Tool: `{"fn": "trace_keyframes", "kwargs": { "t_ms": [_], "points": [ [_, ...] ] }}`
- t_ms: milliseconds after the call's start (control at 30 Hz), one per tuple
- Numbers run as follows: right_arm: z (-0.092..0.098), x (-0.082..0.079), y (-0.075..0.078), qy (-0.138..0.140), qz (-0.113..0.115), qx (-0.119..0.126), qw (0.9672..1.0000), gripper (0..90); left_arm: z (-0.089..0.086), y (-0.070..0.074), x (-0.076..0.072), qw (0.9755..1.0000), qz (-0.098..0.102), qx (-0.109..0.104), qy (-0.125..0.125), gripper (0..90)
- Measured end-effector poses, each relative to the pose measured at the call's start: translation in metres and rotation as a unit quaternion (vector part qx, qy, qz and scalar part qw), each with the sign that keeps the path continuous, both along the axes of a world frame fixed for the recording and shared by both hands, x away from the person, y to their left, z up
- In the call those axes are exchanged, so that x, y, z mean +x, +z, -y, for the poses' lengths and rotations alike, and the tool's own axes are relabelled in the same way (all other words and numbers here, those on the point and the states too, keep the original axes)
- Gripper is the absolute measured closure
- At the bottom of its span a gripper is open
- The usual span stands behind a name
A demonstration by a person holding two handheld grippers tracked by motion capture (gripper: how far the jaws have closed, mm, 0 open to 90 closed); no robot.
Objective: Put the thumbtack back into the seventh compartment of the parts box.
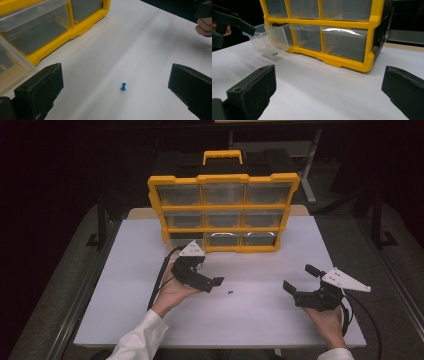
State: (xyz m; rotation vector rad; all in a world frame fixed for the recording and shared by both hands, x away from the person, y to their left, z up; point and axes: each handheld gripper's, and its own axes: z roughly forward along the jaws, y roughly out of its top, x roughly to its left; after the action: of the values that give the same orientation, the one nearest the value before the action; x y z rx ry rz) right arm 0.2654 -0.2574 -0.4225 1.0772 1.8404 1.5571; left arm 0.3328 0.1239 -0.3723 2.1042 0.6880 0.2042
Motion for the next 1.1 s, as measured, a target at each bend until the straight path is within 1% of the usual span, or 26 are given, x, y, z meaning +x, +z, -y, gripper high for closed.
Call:
{"fn": "trace_keyframes", "kwargs": {
  "t_ms": [133,300,400,667,767,800,867,933,1000,1100],
  "points": [
    [0.0,0.0,0.0,0.0,0.0,0.0,1.0,0.0,0.006,-0.004,-0.002,1.0,-0.003,-0.001,-0.009,0.0],
    [0.0,0.0,0.0,0.0,0.0,0.0,1.0,0.0,0.013,-0.009,-0.004,0.9997,-0.01,-0.006,-0.023,0.0],
    [0.0,0.0,0.0,0.0,0.0,0.0,1.0,0.0,0.016,-0.014,-0.005,0.9995,-0.014,-0.002,-0.029,0.0],
    [0.0,0.0,0.0,-0.001,0.0,-0.001,1.0,0.0,0.023,-0.022,-0.005,0.999,-0.027,0.002,-0.035,0.0],
    [0.0,0.0,0.0,0.0,0.0,0.0,1.0,0.0,0.027,-0.026,-0.006,0.9986,-0.031,0.009,-0.041,0.0],
    [0.0,0.0,0.0,0.0,0.0,-0.001,1.0,0.0,0.028,-0.028,-0.007,0.9986,-0.032,0.013,-0.041,0.0],
    [0.0,-0.001,0.0,-0.001,0.001,-0.001,1.0,0.0,0.03,-0.032,-0.007,0.9984,-0.037,0.013,-0.041,0.0],
    [0.0,-0.001,0.0,0.0,0.001,-0.001,1.0,0.0,0.03,-0.036,-0.006,0.9985,-0.036,0.017,-0.038,0.0],
    [0.0,-0.001,0.001,0.0,0.001,-0.001,1.0,0.0,0.031,-0.039,-0.005,0.9983,-0.041,0.022,-0.037,0.0],
    [0.001,-0.001,0.001,-0.001,0.002,-0.001,1.0,0.0,0.031,-0.044,-0.003,0.9983,-0.044,0.017,-0.035,0.6]
  ]
}}
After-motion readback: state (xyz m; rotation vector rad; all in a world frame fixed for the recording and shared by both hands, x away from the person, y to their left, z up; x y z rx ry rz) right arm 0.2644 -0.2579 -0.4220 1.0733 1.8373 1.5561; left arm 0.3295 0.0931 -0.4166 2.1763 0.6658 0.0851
